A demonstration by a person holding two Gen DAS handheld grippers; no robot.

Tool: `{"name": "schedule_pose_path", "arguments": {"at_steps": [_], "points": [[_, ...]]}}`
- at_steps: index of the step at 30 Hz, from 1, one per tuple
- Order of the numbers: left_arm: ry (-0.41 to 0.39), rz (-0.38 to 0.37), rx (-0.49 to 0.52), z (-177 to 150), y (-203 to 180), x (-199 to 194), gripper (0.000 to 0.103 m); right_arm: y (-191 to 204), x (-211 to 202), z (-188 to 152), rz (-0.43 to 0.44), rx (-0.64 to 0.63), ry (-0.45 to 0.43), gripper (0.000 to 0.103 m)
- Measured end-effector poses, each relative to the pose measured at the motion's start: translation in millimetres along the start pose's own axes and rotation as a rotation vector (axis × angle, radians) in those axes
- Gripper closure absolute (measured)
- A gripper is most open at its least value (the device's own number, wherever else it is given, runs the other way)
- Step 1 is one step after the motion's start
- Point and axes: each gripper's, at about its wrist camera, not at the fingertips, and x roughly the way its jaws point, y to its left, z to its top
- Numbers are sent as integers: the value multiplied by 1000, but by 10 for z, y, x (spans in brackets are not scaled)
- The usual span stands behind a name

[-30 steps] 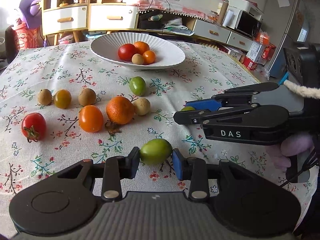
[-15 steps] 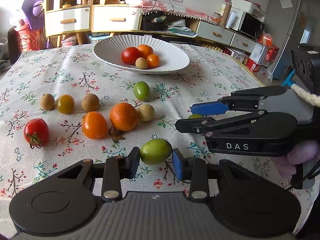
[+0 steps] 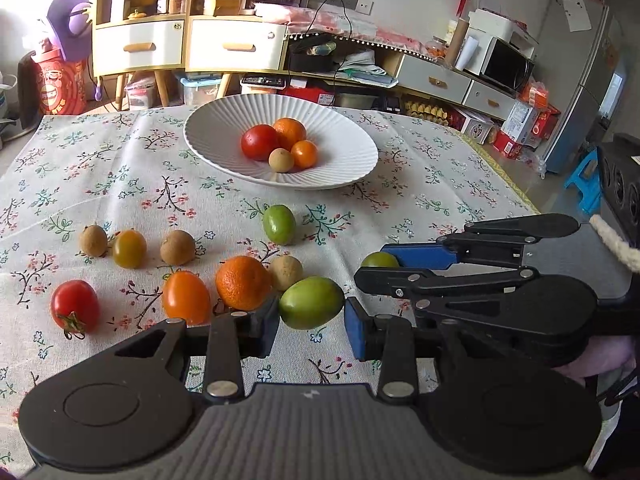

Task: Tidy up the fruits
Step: 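Carry the lime with the left tool toward the bowl while the right tool carries the green tomato, then open the left tool to drop the lime into the bowl while the right tool releases the green tomato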

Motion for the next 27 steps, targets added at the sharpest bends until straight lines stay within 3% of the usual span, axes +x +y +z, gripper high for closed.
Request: {"name": "schedule_pose_path", "arguments": {"at_steps": [7,18,27], "points": [[-52,15,8,275,-33,35,75,-190,-59,230,-31,51,-74,80],[-54,24,-1,563,43,252,75,-771,175,483,-25,256,-77,80],[-58,5,-8,794,-50,688,75,-1019,486,675,19,319,-70,80]]}}
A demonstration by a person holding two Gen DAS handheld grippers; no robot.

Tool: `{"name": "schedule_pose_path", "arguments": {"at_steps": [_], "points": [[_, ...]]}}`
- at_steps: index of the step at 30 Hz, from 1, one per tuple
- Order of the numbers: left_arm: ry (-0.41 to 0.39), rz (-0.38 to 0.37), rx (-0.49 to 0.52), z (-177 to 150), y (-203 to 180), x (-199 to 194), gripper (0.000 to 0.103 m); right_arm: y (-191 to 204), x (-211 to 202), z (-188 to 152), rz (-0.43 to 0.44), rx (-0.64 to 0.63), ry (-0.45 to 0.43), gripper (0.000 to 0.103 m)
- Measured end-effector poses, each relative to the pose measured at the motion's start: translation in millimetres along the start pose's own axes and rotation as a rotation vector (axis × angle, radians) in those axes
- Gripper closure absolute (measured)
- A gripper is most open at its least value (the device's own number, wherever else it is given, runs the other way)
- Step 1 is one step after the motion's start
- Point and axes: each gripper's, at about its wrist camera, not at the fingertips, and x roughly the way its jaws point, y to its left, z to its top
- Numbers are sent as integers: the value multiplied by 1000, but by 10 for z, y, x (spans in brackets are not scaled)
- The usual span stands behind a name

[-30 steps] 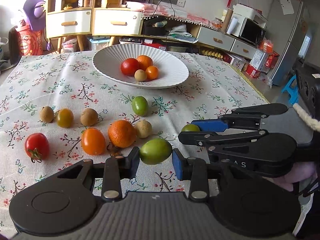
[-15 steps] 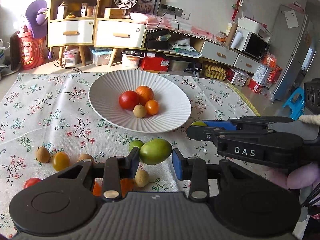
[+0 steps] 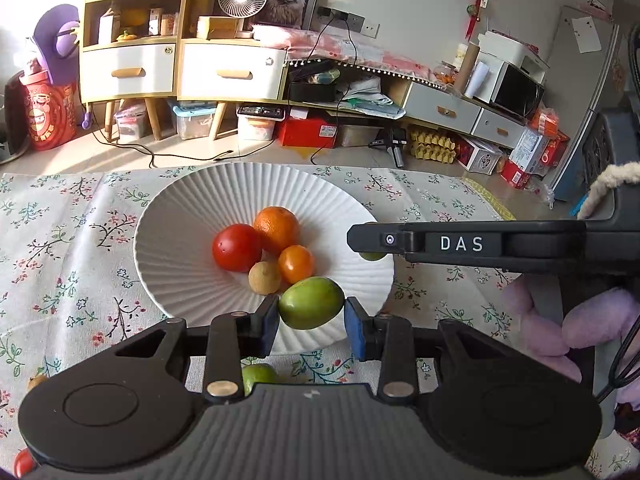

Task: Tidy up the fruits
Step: 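Open the left tool to drop the lime into the bowl while the right tool releases the green tomato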

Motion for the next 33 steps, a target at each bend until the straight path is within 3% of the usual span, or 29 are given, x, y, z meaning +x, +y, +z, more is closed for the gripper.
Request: {"name": "schedule_pose_path", "arguments": {"at_steps": [9,23,33], "points": [[43,18,12,28,-36,315,75,-81,208,66,11,4,27,80],[31,24,34,56,-56,368,75,-121,330,93,39,17,40,80],[11,25,82,20,-107,287,68,-102,266,130,46,25,35,69]]}}
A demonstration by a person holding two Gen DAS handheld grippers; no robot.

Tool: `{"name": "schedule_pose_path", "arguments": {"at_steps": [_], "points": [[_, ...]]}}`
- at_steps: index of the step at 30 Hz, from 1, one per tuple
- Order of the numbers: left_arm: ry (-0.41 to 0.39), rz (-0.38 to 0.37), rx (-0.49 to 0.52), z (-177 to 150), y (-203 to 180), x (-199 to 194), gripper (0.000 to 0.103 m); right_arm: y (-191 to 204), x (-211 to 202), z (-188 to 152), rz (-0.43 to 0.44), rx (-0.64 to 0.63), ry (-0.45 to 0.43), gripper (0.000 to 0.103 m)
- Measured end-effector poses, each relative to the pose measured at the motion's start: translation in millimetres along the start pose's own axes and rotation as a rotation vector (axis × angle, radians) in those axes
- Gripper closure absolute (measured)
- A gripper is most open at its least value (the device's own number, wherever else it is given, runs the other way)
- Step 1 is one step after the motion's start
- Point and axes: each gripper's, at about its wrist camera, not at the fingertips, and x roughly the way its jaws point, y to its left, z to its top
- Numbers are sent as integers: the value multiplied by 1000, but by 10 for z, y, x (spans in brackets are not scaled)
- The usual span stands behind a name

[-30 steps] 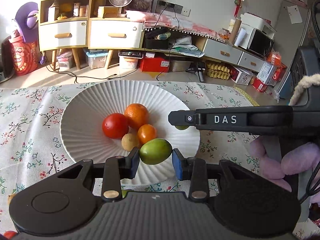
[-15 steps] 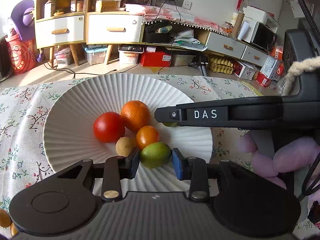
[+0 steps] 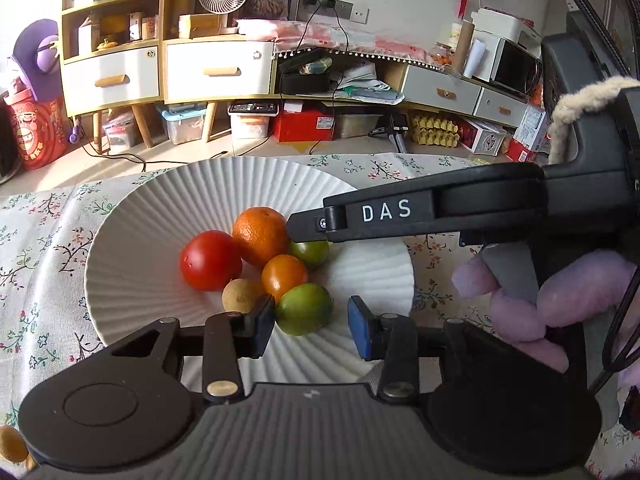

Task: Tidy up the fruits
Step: 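Open the left tool to drop the lime into the bowl while the right tool releases the green tomato, then move both open tools back over the remaining fruit rows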

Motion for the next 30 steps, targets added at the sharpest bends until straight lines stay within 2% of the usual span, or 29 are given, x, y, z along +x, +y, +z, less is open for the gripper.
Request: {"name": "schedule_pose_path", "arguments": {"at_steps": [4,9,20,30], "points": [[-11,5,27,-20,-23,-86,62,8,-71,27,-9,3,-11,66],[-26,9,51,-60,-46,-229,52,62,-203,20,-18,0,-26,47],[-23,46,75,-192,-22,-546,31,176,-450,-106,-45,-23,-33,29],[0,90,79,-404,101,-829,10,317,-623,-294,-99,-75,-17,9]]}}
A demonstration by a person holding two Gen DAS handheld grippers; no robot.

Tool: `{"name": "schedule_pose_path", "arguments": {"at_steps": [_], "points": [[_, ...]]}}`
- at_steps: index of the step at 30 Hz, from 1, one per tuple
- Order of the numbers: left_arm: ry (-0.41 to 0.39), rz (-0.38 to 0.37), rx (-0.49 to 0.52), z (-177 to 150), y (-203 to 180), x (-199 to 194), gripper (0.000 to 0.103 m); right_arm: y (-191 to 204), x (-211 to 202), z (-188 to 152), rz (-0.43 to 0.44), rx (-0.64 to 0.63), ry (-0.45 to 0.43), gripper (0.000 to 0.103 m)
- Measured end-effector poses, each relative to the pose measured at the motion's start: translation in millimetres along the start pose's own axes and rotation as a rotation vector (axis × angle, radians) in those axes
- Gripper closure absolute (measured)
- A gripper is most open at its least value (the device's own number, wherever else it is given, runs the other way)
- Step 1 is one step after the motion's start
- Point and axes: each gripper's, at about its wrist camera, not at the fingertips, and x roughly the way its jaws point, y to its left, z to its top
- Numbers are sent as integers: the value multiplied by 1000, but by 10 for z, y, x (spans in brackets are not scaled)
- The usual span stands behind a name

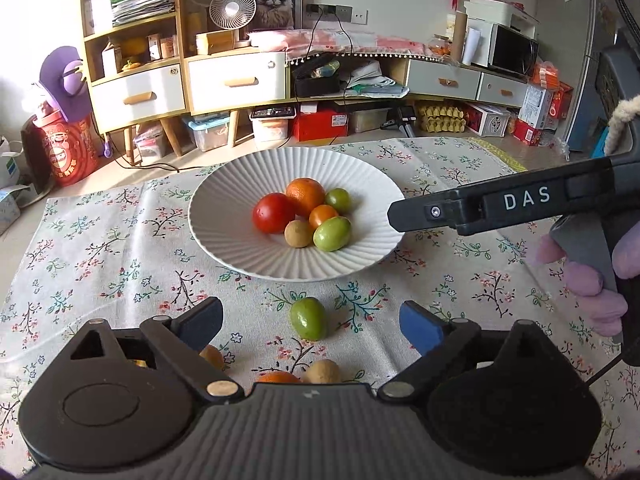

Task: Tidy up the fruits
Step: 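Move both open tools back over the remaining fruit rows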

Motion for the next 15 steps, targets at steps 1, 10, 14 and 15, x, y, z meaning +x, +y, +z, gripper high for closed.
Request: {"name": "schedule_pose_path", "arguments": {"at_steps": [1,10,14,15], "points": [[-1,6,-1,-16,20,-16,9,17,-14,-19,-9,-3,2,6],[36,83,-46,-253,327,-68,8,212,-43,-274,-33,-47,28,1],[49,139,-40,-336,517,-121,8,334,-85,-395,-25,-82,-8,1],[44,153,-50,-353,578,-146,8,356,-80,-414,-20,-85,-11,1]]}}
